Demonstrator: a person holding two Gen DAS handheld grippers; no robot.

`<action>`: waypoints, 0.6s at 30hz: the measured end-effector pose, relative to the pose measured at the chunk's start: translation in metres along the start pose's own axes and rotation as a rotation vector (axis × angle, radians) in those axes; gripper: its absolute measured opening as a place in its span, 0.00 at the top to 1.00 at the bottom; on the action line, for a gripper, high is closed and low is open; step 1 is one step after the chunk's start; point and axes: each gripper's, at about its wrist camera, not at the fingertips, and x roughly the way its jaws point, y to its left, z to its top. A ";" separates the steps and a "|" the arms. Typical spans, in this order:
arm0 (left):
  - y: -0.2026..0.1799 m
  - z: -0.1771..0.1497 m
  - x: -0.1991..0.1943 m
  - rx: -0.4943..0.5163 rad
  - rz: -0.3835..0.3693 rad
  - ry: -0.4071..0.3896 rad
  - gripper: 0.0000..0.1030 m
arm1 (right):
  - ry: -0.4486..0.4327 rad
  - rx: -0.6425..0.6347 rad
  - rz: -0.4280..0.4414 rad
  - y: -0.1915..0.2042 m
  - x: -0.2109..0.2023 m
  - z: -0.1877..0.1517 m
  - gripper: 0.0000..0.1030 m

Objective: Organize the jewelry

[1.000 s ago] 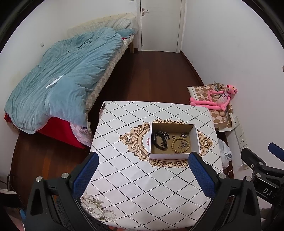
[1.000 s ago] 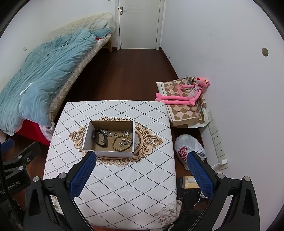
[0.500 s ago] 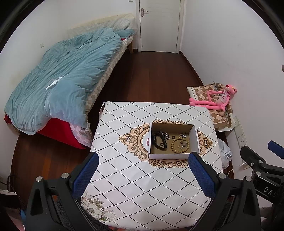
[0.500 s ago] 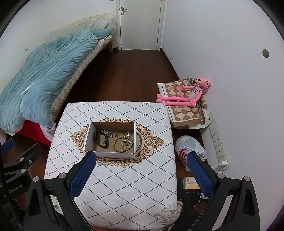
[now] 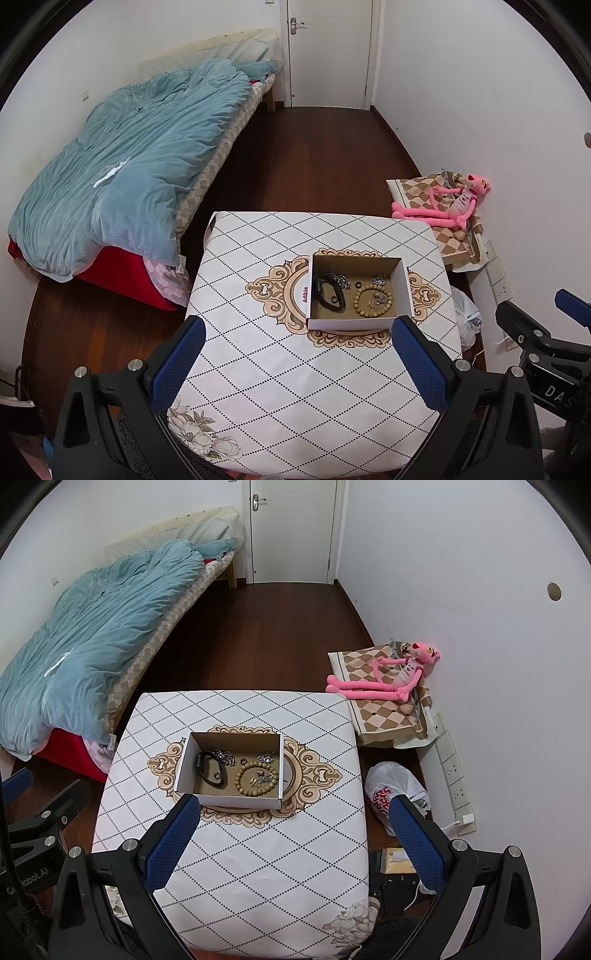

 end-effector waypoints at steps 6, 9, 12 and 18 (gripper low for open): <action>0.000 0.001 -0.001 -0.002 -0.002 0.000 0.00 | 0.000 -0.002 0.000 -0.001 0.000 0.001 0.00; -0.001 0.000 -0.001 0.000 -0.003 -0.001 0.00 | 0.001 0.000 0.002 -0.001 0.000 0.001 0.00; -0.001 0.001 0.000 0.000 -0.001 -0.003 0.00 | 0.000 0.001 0.002 -0.001 0.000 0.001 0.00; -0.003 0.003 0.000 0.002 -0.001 -0.003 0.00 | -0.001 0.000 0.002 -0.002 0.000 0.001 0.00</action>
